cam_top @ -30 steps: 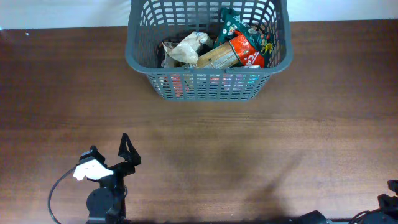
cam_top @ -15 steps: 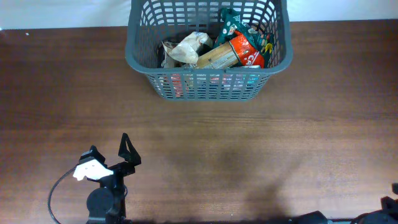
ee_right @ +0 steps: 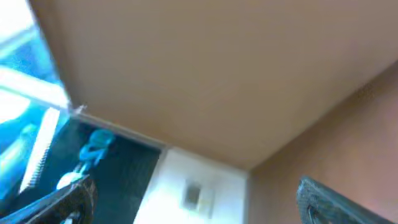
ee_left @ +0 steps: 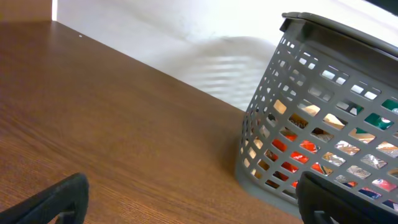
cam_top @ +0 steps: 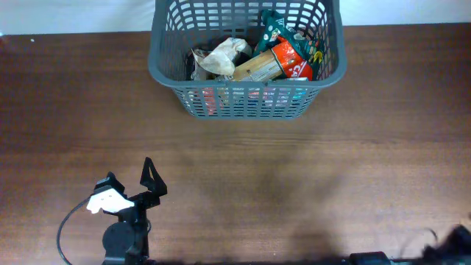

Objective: Pack container

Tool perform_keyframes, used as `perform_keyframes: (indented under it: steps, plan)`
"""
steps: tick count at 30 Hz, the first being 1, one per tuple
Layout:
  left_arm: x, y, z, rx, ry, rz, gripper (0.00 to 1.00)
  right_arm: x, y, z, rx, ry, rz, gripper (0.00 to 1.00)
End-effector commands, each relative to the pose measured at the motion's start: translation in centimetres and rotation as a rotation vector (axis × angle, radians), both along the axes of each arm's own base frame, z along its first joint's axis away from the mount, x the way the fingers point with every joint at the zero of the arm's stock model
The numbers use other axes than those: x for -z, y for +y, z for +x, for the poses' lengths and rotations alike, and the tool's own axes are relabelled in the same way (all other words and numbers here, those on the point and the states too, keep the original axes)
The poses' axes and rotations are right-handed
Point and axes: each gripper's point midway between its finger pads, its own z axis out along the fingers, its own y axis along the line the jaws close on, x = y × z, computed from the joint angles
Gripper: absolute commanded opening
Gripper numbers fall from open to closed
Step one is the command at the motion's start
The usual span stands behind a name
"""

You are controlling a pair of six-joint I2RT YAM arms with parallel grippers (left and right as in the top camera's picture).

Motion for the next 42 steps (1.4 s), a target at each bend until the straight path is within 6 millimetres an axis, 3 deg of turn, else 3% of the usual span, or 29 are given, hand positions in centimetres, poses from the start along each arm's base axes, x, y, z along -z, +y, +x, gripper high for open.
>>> perform_keyframes:
  steps: [1, 5, 8, 17, 42]
  plan:
    - [0.7, 0.0, 0.1, 0.005, 0.015, 0.019, 0.99, 3.0, 2.8, 6.1, -0.276, -0.119, 0.073, 0.99]
    - [0.7, 0.0, 0.1, 0.005, 0.015, 0.019, 0.99, 8.7, 4.4, 10.1, -0.402, -0.177, 0.227, 0.99]
    - [0.7, 0.0, 0.1, 0.005, 0.015, 0.019, 0.99, 11.9, 4.9, 11.4, -0.432, -0.161, 0.296, 0.99]
    - [0.7, 0.0, 0.1, 0.005, 0.015, 0.019, 0.99, 17.2, 4.7, 12.2, -0.411, -0.076, 0.349, 0.99]
    - [0.7, 0.0, 0.1, 0.005, 0.015, 0.019, 0.99, 17.1, 4.7, 12.2, -0.410, -0.071, 0.340, 0.99]
